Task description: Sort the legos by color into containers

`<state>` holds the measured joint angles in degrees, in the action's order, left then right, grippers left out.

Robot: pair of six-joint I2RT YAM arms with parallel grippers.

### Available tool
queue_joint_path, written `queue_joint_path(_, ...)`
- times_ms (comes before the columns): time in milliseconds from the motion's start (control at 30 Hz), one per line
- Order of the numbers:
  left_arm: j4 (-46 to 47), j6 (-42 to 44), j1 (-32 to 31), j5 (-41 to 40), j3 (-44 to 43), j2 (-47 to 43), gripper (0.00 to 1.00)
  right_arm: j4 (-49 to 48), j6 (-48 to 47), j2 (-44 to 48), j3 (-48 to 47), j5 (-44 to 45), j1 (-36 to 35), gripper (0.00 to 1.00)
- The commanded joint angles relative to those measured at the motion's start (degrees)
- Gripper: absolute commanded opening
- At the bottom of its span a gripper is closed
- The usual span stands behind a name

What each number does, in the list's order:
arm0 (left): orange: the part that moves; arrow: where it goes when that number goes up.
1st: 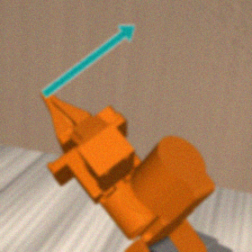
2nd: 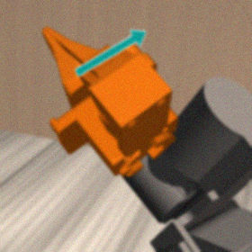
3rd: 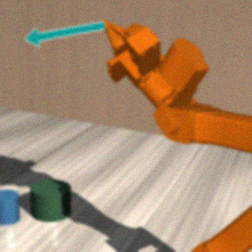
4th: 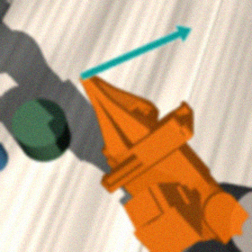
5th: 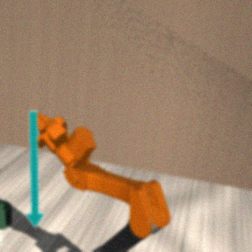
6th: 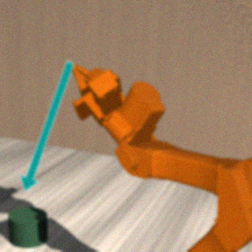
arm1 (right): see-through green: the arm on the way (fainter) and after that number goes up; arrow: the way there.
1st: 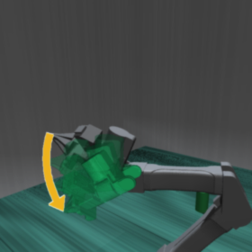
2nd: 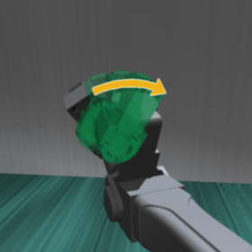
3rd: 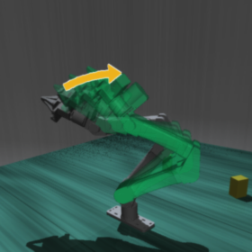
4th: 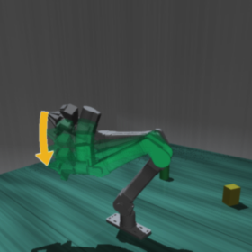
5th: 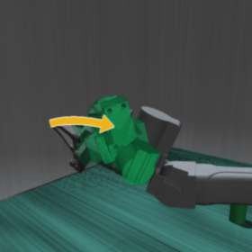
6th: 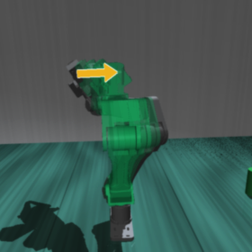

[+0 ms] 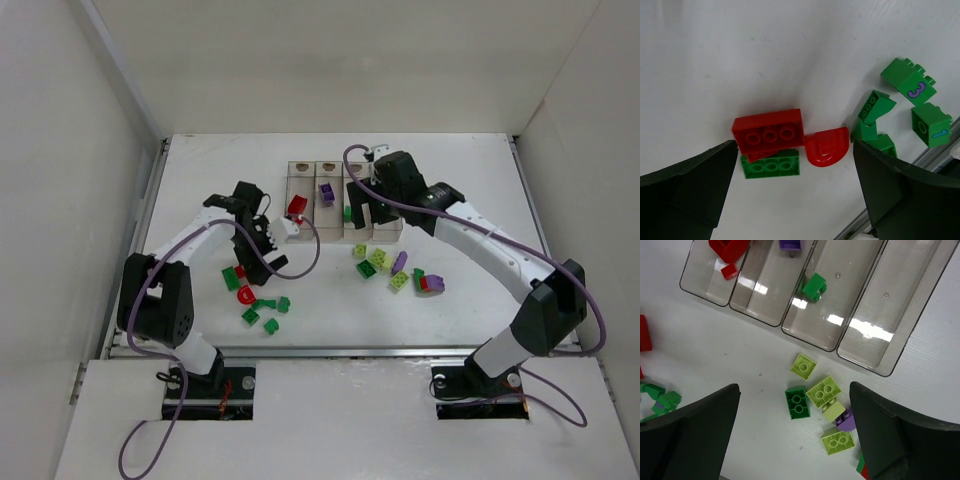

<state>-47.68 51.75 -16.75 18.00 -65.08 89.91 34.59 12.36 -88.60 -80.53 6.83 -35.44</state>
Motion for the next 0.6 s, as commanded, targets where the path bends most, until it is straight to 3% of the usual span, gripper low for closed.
queue_joint_path(0,6.35,-4.10,-0.03,-3.23,3.55,-0.88,1.00,-2.86,-1.11,-0.44,-2.09,-1.03,-0.86,0.95)
queue_joint_path(167,15.07,-7.53,-0.03,-9.38,6.80,1.23,1.00,-2.86,-1.11,0.09,-1.04,-1.64,-0.86,0.95)
queue_joint_path(333,12.71,-7.01,-0.03,-6.75,6.10,4.75,1.00,-2.86,-1.64,1.32,-0.50,-1.64,-0.86,0.95)
queue_joint_path(567,11.48,-5.87,-0.03,-7.98,6.72,5.89,0.86,-2.86,-3.31,1.85,0.02,-0.60,-0.86,0.95)
